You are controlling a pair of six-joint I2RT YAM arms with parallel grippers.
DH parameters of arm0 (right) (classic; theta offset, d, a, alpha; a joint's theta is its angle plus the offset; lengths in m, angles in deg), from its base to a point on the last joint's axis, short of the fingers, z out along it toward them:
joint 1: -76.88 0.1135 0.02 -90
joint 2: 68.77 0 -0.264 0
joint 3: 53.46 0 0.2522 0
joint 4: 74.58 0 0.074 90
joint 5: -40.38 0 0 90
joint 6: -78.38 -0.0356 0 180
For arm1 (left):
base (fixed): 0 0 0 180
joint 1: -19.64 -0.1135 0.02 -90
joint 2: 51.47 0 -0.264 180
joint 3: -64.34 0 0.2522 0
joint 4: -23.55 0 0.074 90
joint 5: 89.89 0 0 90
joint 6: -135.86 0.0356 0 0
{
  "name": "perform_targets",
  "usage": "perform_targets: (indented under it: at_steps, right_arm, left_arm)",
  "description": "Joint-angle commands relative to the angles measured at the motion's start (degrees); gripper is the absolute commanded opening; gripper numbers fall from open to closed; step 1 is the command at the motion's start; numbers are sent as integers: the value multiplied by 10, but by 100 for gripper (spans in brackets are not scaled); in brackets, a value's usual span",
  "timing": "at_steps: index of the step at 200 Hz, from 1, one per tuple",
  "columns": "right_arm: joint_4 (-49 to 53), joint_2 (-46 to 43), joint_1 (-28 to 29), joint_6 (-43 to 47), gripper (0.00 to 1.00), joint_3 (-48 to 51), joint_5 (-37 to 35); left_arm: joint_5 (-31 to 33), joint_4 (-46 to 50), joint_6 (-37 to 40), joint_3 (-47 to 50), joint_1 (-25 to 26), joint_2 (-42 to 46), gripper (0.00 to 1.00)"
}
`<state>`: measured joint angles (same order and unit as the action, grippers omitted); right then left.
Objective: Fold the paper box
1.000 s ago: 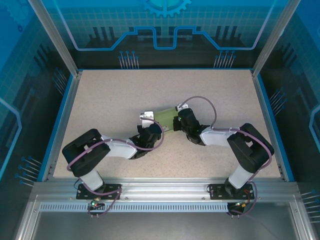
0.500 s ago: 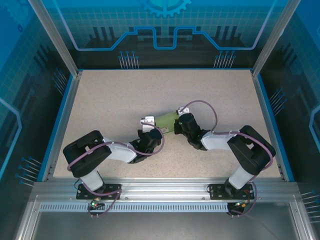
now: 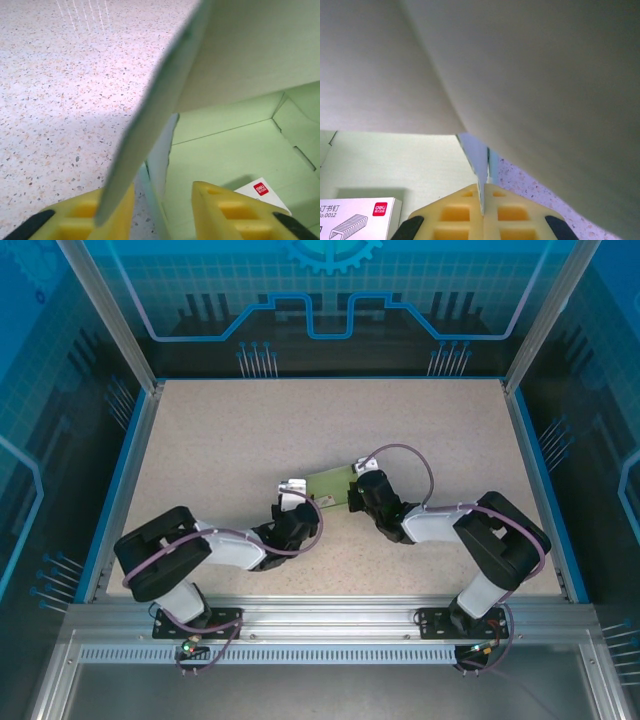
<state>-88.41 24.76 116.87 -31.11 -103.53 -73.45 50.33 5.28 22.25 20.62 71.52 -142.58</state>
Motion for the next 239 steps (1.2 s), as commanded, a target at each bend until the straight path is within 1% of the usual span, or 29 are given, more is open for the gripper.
perform_targets:
  at_steps: [1,17,31,60,78,91,112,132,157,183,216,239]
  right_arm:
    - [13,4,13,2,0,12,-7]
    - [13,2,14,3,0,12,-8]
    - [15,0,14,4,0,11,-9]
    - [16,-3,14,5,0,11,-12]
    - [13,-3,15,5,0,12,-12]
    - [13,-3,16,5,1,13,-12]
    - [13,-3,16,6,0,12,-12]
    - [16,-4,15,8,0,8,-11]
    - [19,-10,17,11,0,10,-13]
    - [22,-14,17,14,0,11,-18]
    - [26,-18,17,15,0,11,-21]
    - [26,-16,18,14,1,11,-22]
  left_arm:
    - [-8,24,-13,18,4,41,42]
    - [-20,46,-10,29,4,80,46]
    - [-38,62,10,42,4,122,48]
    - [-79,139,62,33,1,248,55]
    - [-135,194,92,3,-20,302,58]
    - [-198,240,101,-35,-52,316,59]
    - [-301,298,110,-108,-111,286,61]
    - [-366,347,124,-191,-145,218,62]
    - [-419,410,149,-295,-158,122,62]
    - [-464,457,169,-366,-166,45,62]
    - [-515,479,174,-393,-170,8,61]
    - [-531,492,171,-399,-170,-6,59]
